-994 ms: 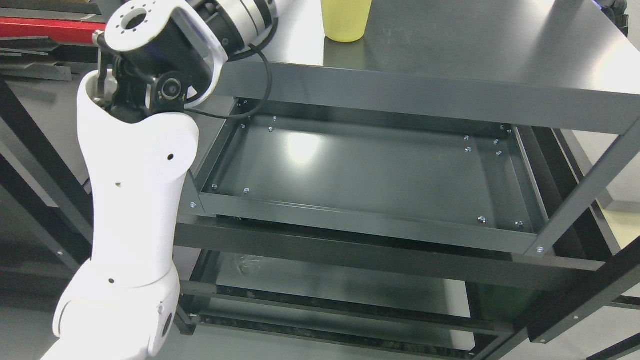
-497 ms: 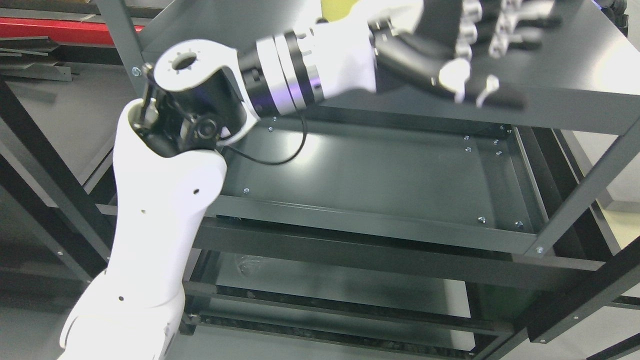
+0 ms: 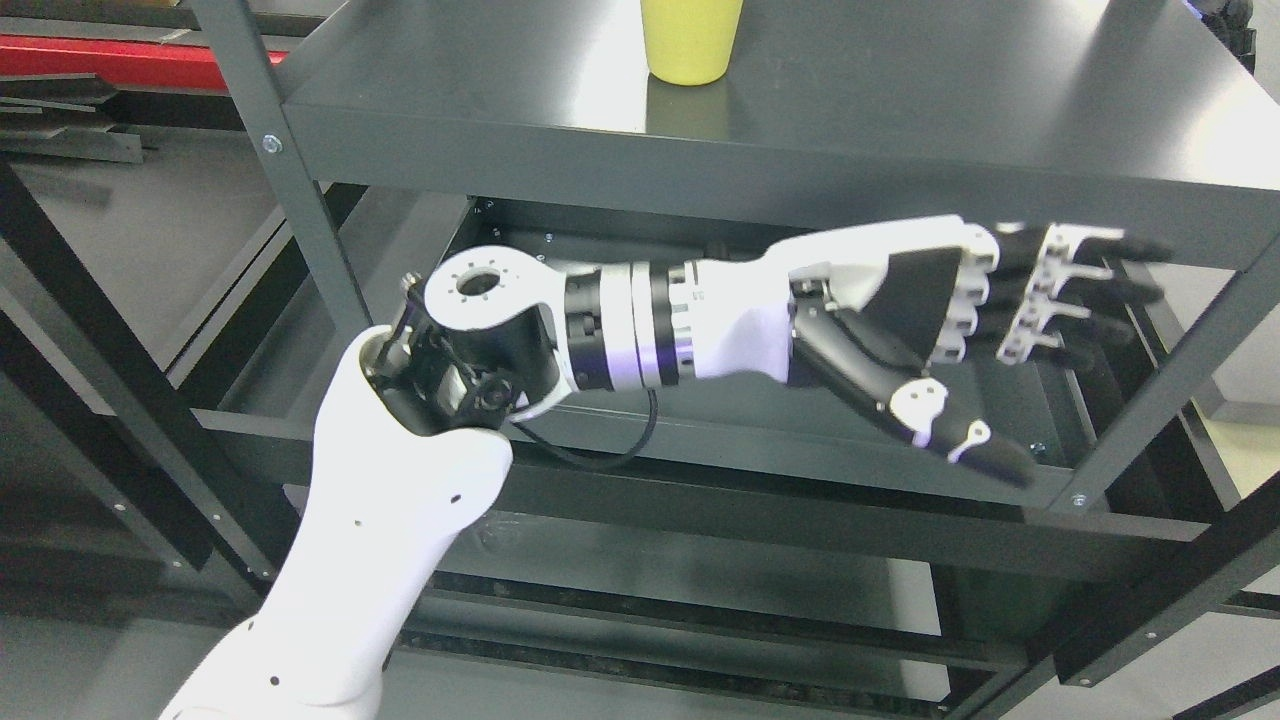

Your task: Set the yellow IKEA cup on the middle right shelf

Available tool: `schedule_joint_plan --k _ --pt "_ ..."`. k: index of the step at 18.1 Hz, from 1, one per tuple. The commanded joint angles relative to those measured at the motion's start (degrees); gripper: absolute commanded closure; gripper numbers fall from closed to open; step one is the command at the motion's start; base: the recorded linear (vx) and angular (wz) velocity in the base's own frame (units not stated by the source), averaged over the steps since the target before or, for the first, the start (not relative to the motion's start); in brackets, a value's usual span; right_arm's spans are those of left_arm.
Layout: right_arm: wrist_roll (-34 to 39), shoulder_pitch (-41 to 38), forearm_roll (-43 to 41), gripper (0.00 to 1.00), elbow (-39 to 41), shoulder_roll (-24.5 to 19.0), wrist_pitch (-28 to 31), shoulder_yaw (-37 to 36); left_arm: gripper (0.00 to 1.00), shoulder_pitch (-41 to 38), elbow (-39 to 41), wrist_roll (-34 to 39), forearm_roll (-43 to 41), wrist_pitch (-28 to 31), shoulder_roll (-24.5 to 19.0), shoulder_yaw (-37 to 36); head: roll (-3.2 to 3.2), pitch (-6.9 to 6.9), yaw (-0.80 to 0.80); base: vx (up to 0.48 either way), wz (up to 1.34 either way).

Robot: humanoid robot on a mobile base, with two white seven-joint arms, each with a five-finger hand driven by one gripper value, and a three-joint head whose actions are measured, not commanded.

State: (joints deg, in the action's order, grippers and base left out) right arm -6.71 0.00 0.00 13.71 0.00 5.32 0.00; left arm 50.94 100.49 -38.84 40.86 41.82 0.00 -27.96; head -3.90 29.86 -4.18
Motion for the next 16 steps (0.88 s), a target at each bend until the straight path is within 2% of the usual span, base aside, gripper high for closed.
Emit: schedule_joint_plan --k 1,3,7,9,12,14,16 --pt "0.0 -0.8 -1.4 0.01 0.0 1.0 0.0 1.0 0.01 -14.3 1.0 -0.1 -0.9 -0.7 -1.0 -7.2 0.0 0.0 0.0 0.0 0.0" --pt "0.0 -0.8 -1.4 0.01 0.0 1.0 0.0 1.0 0.01 -18.8 -0.2 0.3 -6.4 -4.4 -1.0 -3.9 0.0 0.0 0.0 0.0 0.0" --pt "0.0 -0.8 -1.4 0.01 0.0 1.0 0.0 1.0 0.01 -26.8 -7.7 0.9 -25.5 -23.7 -1.0 5.2 0.0 0.0 0.0 0.0 0.0" --pt "0.0 -0.8 -1.4 0.01 0.0 1.0 0.0 1.0 0.01 -28.7 -9.3 4.7 -31.9 -29.7 -1.0 11.7 0.0 0.0 0.0 0.0 0.0" --pt "0.0 -0.8 -1.4 0.01 0.0 1.0 0.0 1.0 0.01 -29.7 -9.4 14.9 -36.3 -31.3 -1.0 23.7 0.0 0.0 0.0 0.0 0.0" --pt "0.0 -0.8 -1.4 0.01 0.0 1.0 0.0 1.0 0.01 -30.1 -9.8 16.5 -37.3 -32.1 -1.0 29.5 0.0 0.0 0.0 0.0 0.0" --pt "0.0 -0.8 -1.4 0.01 0.0 1.0 0.0 1.0 0.02 -33.2 -10.0 16.5 -40.8 -35.4 -1.0 34.3 0.0 0.0 0.0 0.0 0.0"
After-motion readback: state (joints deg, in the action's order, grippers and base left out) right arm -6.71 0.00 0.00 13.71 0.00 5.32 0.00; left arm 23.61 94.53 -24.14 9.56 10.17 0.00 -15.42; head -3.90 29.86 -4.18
